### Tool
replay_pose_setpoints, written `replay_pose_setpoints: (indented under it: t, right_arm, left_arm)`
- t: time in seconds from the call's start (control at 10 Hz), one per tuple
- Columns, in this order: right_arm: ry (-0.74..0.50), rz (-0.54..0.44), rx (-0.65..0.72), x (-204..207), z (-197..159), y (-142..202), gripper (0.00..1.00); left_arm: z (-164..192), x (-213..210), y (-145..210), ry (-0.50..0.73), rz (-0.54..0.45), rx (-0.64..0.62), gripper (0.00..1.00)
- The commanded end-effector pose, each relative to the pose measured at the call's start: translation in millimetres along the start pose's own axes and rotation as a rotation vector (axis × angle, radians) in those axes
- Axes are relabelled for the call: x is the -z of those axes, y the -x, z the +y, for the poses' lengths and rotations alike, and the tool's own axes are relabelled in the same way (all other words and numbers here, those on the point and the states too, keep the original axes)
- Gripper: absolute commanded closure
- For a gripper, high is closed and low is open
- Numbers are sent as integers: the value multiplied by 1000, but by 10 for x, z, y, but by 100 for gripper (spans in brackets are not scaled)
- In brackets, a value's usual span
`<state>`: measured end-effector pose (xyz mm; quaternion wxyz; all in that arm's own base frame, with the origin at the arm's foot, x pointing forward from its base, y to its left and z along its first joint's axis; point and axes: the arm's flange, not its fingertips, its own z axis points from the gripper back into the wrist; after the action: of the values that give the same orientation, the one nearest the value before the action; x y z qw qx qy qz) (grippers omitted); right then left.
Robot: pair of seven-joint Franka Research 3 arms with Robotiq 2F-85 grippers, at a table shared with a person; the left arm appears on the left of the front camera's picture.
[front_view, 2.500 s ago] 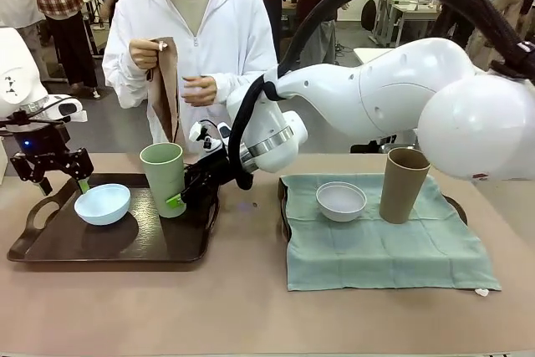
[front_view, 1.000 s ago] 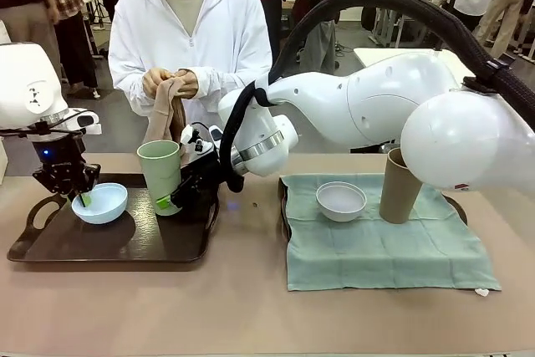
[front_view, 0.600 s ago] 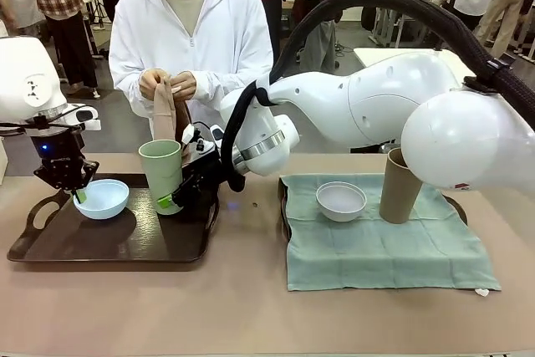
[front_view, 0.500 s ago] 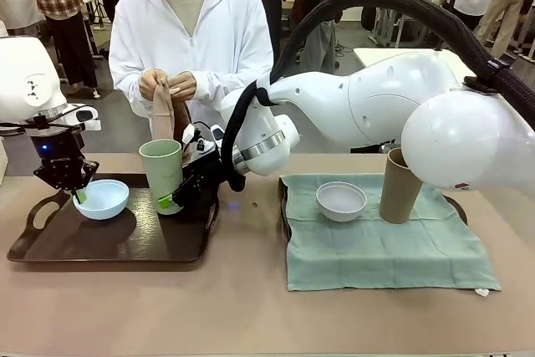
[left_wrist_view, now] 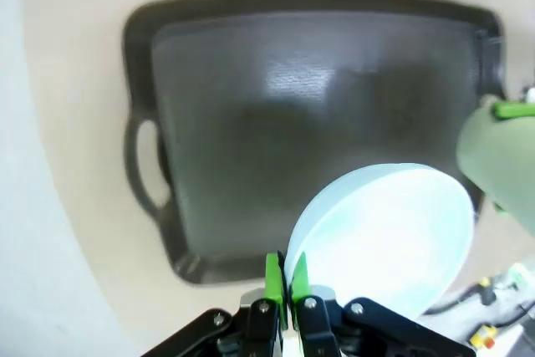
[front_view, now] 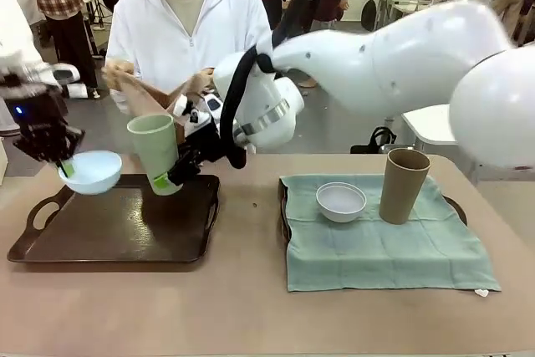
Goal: Set up a tray with a mat and arrange the tableware.
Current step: Pick up the Picnic Bowl and Reusable plastic cup from the Handle tray in front of the human's position and hold them in the air, then place the Picnic Bowl and Reusable plastic cup back onto the Handle tray in front of the human's position.
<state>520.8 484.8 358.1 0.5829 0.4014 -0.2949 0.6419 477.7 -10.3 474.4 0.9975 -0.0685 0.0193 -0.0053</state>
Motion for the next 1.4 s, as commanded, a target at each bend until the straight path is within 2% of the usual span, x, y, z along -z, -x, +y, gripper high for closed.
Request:
replay_pose_setpoints:
  t: [0.0, 0.1, 0.3, 0.5, 0.6, 0.7, 1.3]
  right_arm:
    - [76, 57, -36, -389, 478, -394, 78]
    - [112, 55, -57, -514, 597, -585, 78]
    - [160, 26, -89, -711, 792, -833, 78]
    - [148, 19, -50, -722, 720, -812, 78]
    - [121, 6, -24, -725, 599, -718, 78]
    - [143, 33, -98, -767, 732, -992, 78]
    - [143, 33, -98, -767, 732, -992, 78]
  left_arm:
    - [-156, -623, 369, 24, -75, 12, 100]
    - [-198, -829, 457, 10, -104, 12, 100]
    - [-172, -935, 572, 7, -116, -20, 100]
    - [-125, -918, 551, 21, -103, -52, 100]
    - [-191, -1066, 640, 14, -125, -1, 100]
    - [-191, -1066, 640, 14, -125, -1, 100]
    - [-191, -1066, 640, 14, -125, -1, 100]
